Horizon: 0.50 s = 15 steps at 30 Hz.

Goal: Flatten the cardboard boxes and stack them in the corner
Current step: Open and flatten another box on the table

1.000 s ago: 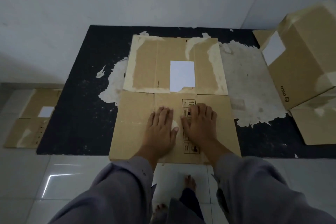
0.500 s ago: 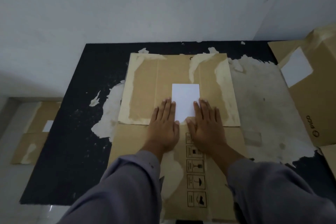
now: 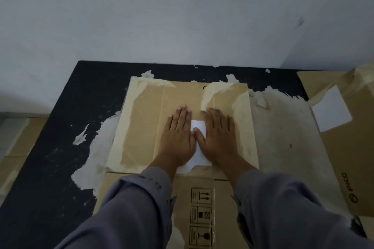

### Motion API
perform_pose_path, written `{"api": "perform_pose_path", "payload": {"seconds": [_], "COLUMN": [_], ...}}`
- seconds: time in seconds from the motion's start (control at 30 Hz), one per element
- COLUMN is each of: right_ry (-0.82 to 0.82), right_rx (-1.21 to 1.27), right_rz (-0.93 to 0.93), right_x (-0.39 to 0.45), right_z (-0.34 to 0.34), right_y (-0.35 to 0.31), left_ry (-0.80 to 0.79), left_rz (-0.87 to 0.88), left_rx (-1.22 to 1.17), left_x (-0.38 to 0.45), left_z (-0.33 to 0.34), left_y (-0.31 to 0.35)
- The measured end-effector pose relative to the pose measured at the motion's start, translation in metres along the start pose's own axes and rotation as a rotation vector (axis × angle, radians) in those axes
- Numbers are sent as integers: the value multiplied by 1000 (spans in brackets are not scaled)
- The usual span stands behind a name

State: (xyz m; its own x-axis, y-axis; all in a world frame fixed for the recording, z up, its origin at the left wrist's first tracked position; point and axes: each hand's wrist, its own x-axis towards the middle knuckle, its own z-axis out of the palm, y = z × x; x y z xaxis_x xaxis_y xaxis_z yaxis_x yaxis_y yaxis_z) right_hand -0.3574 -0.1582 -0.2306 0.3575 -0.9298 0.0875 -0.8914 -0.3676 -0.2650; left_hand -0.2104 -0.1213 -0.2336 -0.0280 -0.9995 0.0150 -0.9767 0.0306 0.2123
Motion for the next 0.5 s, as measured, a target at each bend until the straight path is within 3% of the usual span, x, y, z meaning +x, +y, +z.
{"api": "perform_pose_path", "payload": {"seconds": [0.2,0.5], "right_ry": [-17,-31], "right_rx": [-37,-46], "right_rz": [28,28], "right_x": [70,82], "right_z": [-2,-4], "right_y": [22,40], "left_ry": [-49,-37], "left_rz": [-21,-84], "left_rx": [62,59], "left_x": [56,80], "left_z": [-10,-9], "left_y": [-18,-26]}}
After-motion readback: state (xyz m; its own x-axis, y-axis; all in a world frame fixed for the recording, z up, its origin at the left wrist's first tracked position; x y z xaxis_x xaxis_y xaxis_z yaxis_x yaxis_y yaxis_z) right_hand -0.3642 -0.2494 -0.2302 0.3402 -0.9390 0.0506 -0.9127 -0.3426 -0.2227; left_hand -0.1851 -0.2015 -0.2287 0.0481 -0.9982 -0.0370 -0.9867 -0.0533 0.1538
